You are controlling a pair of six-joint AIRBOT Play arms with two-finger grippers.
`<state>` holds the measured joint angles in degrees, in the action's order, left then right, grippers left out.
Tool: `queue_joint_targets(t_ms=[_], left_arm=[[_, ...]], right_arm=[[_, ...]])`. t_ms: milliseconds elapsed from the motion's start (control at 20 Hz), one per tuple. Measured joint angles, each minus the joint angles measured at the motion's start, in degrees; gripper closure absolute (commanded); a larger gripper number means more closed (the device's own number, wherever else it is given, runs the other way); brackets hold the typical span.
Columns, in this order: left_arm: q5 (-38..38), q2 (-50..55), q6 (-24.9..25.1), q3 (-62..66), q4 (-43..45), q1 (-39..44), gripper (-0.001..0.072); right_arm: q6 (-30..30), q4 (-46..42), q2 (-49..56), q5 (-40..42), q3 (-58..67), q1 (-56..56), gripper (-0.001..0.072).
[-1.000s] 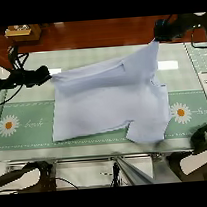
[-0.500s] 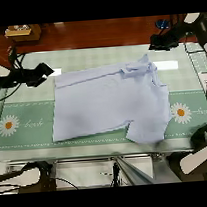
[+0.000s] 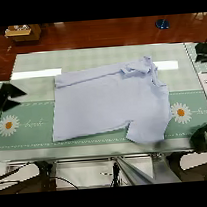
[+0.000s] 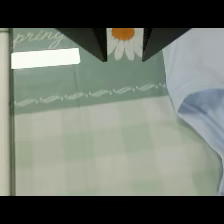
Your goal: Fold the shirts.
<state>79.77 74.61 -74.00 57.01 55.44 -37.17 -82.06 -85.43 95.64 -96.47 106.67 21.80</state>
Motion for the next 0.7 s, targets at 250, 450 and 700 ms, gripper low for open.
queue_joint_targets(t_ms=[250,450,700], left_arm=[[2.47,-5.27,4.74,-19.45,-0.15,-5.42,0.0046],[1.70,-6.19,6.49,-26.77,0.04,-5.62,0.0048],[0.81,-6.21,7.17,-29.20,0.22,-4.79,0.0123]], right_arm=[[2.23,8.74,-6.03,0.13,-16.98,8.52,0.0414],[4.20,11.56,-10.25,5.01,-29.81,11.28,0.0414],[6.08,13.77,-12.92,9.94,-39.04,12.17,0.0414]])
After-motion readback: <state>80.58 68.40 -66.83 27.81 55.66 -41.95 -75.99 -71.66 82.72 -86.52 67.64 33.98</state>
